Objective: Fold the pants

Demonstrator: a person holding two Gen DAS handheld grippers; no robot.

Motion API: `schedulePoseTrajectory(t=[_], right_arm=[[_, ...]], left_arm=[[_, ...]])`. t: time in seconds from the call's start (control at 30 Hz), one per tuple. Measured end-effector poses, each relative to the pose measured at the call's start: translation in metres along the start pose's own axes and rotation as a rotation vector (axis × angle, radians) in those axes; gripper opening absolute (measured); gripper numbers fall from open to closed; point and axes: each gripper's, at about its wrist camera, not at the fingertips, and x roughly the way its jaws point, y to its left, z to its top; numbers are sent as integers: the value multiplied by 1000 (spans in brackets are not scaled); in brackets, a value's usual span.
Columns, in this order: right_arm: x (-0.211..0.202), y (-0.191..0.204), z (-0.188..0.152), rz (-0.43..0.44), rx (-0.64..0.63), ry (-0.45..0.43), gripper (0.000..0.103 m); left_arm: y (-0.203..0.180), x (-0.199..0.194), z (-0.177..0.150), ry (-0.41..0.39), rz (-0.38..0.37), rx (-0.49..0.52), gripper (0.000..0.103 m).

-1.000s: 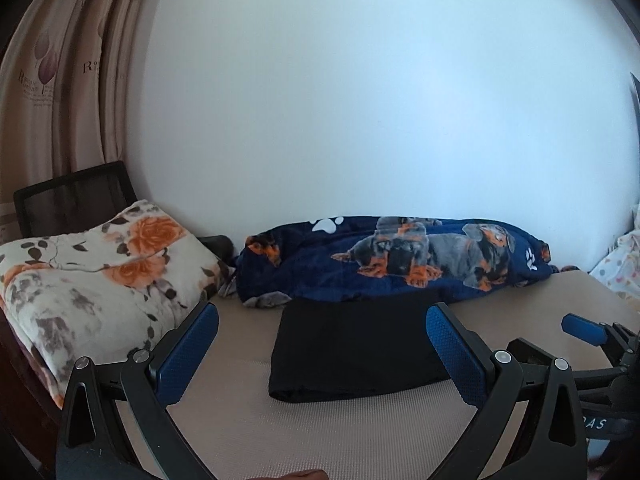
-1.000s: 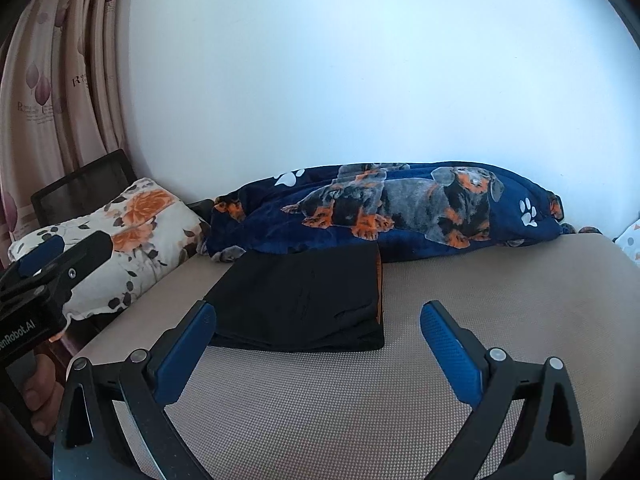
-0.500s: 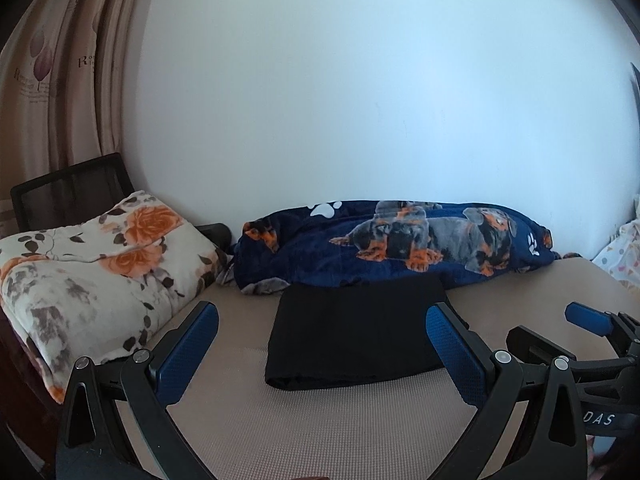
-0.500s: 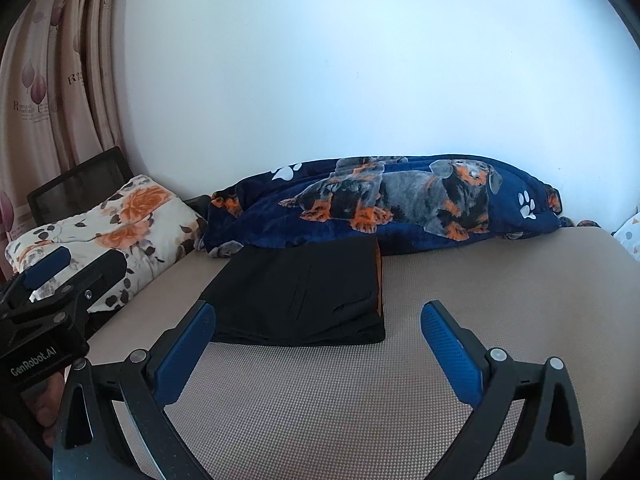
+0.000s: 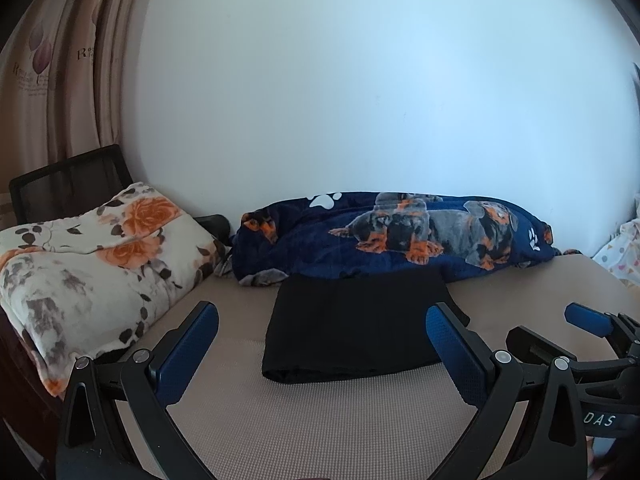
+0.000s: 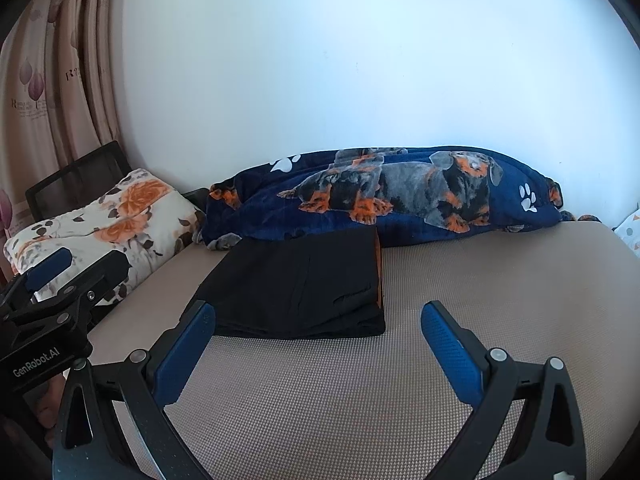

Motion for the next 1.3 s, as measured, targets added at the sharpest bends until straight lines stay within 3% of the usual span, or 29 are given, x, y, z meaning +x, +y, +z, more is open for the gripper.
schedulePoseTrajectory(t=[1.13,1.3], right_arm=[[9,0,-11,5,-2,21,102],[17,4,-15,15,-11,37,102]], left_arm=[[2,6,-2,10,0,-4,103],[7,5,-13,-23,56,-9,103]])
